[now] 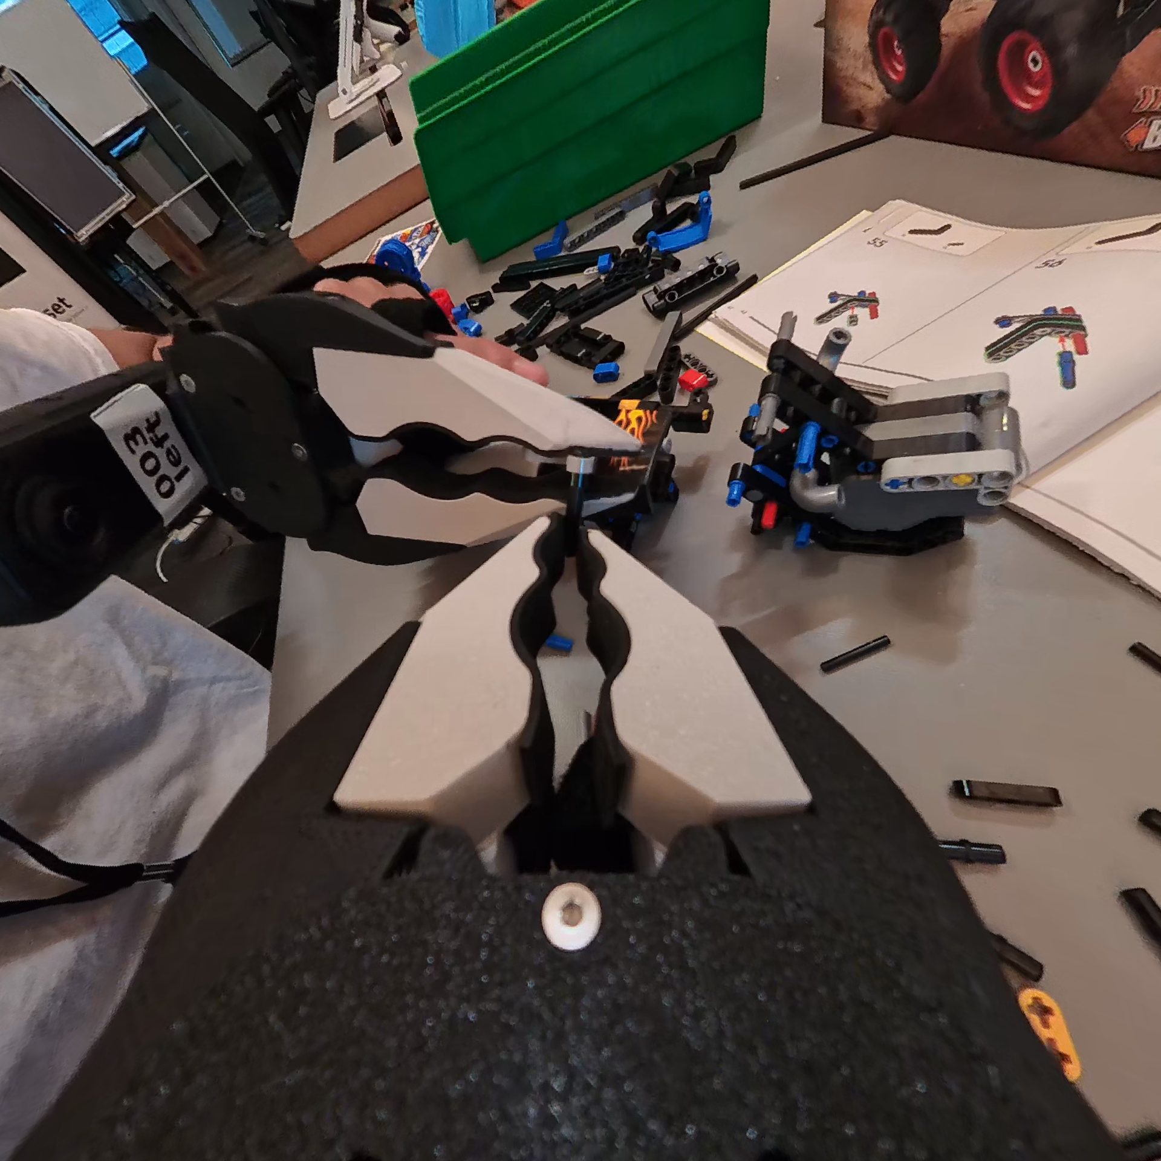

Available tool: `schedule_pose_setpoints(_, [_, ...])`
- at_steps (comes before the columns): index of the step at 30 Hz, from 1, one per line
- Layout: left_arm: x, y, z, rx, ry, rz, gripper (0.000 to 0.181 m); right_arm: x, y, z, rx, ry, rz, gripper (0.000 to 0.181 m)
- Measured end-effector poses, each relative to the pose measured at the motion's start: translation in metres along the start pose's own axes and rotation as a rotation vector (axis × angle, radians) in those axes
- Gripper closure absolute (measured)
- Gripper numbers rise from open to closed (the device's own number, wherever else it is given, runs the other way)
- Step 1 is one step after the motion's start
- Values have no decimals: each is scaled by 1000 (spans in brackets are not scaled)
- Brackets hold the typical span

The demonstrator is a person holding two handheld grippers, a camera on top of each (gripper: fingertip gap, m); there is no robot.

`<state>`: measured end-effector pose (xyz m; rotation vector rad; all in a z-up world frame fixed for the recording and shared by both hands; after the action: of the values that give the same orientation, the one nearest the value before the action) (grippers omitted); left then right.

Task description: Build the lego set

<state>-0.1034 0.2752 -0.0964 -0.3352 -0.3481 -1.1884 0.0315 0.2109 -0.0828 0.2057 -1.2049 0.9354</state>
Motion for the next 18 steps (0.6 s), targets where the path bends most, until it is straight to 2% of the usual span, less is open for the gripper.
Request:
schedule_pose_setpoints(4, [2, -2, -3, 6, 12, -20, 173, 1, -1, 1, 1, -4, -15, 180])
schedule_pose_setpoints(11, [1, 0, 9, -87, -204, -25, 175, 6, -5, 3, 17, -25, 11, 178])
schedule_pose_setpoints(14, [-9, 3, 19, -148, -318, -10, 175, 6, -13, 10, 7, -222, 70, 168])
schedule_pose_setpoints(17, [-7, 1, 16, -243, -324, -57, 175, 5, -19, 17, -84, -471, 137, 145])
schedule_pose_setpoints(18, [-4, 0, 14, -294, -335, -75, 175, 3, -18, 21, -107, -562, 172, 144])
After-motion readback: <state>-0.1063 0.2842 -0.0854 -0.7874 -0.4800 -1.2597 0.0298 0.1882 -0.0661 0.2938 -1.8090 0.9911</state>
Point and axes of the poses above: each gripper's, where its closed fingertips meet, y out along the fingers, x out of its top, z = x × y across the jaws, the point moved 10 cm from there along -y, back along the fingers, and after that the axes turned 9 degrees about x, right-handed, at the moved point
